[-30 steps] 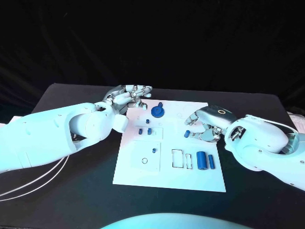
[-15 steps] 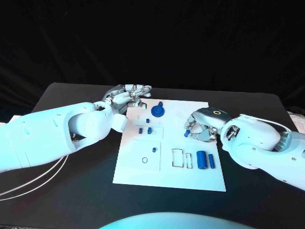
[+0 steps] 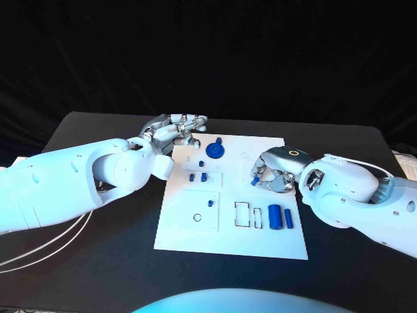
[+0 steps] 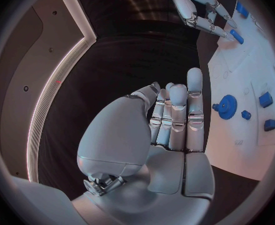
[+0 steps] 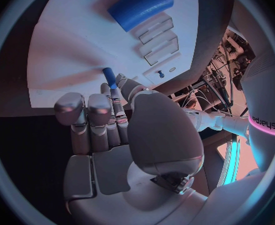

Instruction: Assemble the parts on the task board

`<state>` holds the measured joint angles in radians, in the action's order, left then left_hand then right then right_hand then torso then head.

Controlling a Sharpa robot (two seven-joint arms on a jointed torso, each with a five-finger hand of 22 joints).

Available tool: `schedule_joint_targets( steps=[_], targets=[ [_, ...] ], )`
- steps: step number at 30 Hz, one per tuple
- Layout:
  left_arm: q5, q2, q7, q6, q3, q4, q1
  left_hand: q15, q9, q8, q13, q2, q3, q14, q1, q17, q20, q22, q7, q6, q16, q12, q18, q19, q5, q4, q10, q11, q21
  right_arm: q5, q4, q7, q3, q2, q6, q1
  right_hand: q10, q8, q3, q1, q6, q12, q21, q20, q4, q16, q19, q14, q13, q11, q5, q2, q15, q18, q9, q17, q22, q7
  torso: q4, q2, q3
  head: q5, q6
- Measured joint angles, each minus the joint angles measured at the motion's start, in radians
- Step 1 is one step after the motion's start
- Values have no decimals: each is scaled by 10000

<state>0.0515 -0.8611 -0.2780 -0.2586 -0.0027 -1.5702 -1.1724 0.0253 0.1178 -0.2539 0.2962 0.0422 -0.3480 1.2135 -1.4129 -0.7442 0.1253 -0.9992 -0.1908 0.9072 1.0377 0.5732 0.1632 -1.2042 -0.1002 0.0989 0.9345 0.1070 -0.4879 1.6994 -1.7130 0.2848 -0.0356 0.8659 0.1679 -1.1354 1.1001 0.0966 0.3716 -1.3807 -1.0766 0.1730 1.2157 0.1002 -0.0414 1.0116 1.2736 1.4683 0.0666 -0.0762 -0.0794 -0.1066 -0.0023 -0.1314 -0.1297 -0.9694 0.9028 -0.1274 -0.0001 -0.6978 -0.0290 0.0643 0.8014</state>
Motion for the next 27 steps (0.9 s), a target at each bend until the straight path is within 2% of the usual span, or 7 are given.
schedule_joint_targets(
  steps=[11, 17, 23, 27],
  targets=[
    [-21, 12, 12, 54, 0, 2, 0, 0, 1, -52, 0, 0, 0, 0, 0, 35, 0, 9, 0, 0, 0, 0, 0, 0, 0, 0, 0, 0, 40, 0, 215, -7, -2, -169, -4, 86, 11, -1, 85, -44, -72, -1, 0, 0, -11, 0, -1, -4, -9, 0, 0, 44, -4, 0, -9, -2, 0, 1, -4, 0, 0, -11, 38],
    [-50, 21, 36, 113, 0, -1, 0, 0, 0, -94, 0, 0, 0, 0, 0, 55, 0, 14, 1, 0, 0, 40, 0, 0, 0, 0, 0, 0, 40, 46, 281, -9, -3, -203, 8, 106, 329, 67, 561, -368, -297, -63, 84, -74, 282, 60, 73, 0, -37, 41, 163, 357, -72, 0, -38, -77, 146, -13, 2, 5, -2, -37, 65],
    [-84, 25, 76, 168, 0, 3, 0, 0, 0, -94, -9, 0, 28, 0, 0, 72, 0, 23, 1, 1, 0, 40, -1, 0, 0, -28, 0, 0, 40, 170, 298, 3, -5, -227, 29, 120, 469, 81, 1062, -639, -381, -80, 257, -145, 624, 187, 144, 0, -40, -75, 245, 419, -72, 1, -75, -157, 383, -82, 1, 10, 1, -26, 62],
    [-98, 25, 101, 190, 0, 14, 0, 0, 0, -94, -9, 0, 28, 0, 0, 72, 0, 23, 1, 1, 0, 40, 0, 0, 0, -28, 0, 0, 40, 225, 297, 5, -20, -232, 149, 140, 518, 154, 1151, -652, -467, -67, 435, -142, 646, 420, 288, -35, -4, -124, 279, 431, -107, 1, -104, -377, 670, -67, -2, 10, 4, -26, 50]
  ],
)
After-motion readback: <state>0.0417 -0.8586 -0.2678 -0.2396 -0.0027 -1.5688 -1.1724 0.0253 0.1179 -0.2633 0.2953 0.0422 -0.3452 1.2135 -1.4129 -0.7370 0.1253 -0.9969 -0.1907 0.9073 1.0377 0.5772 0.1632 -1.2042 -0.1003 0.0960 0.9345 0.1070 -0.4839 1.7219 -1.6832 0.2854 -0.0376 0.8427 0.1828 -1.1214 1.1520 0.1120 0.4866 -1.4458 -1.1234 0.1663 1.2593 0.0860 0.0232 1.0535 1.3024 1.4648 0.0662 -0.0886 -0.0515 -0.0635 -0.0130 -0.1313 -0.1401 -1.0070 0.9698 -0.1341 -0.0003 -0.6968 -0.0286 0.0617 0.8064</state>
